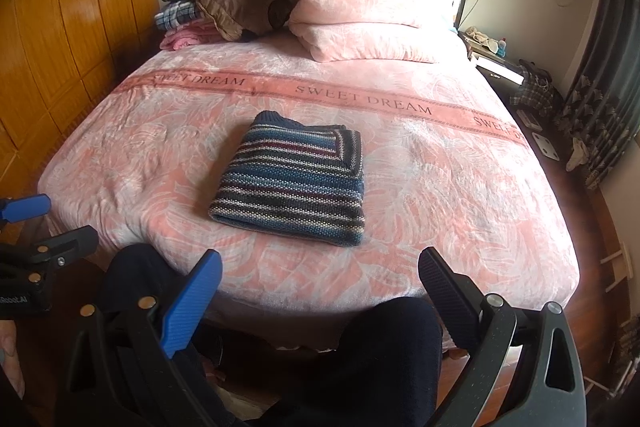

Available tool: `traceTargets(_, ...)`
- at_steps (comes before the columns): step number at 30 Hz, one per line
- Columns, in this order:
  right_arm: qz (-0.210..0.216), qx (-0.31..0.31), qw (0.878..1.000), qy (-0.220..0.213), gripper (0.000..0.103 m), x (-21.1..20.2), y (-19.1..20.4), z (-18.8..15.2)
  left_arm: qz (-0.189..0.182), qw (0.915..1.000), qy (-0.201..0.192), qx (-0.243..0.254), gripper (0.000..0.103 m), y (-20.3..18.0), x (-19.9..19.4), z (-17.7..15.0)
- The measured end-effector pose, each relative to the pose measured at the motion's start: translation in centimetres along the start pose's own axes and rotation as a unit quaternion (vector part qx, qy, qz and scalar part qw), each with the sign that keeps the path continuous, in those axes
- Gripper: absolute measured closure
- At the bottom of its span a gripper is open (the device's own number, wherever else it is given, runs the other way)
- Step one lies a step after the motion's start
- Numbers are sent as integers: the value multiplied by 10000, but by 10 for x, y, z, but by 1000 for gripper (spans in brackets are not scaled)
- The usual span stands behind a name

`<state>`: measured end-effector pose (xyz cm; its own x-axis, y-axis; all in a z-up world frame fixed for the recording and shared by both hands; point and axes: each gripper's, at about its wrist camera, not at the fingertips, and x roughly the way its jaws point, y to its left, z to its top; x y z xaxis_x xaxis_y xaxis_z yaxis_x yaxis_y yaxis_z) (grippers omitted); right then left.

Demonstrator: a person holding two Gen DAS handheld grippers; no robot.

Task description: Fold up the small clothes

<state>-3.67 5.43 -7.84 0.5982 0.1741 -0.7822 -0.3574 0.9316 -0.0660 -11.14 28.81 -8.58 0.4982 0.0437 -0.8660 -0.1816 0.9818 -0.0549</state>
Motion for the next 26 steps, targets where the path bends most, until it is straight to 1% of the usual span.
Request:
traceTargets(10,14,7,10000,42,4,7,-1,3,-2,10000,27,-1,3,0,3,0)
traceTargets(26,3,-2,10000,3,4,6,-2,4,-12,10000,20,29,3,-1,4,1)
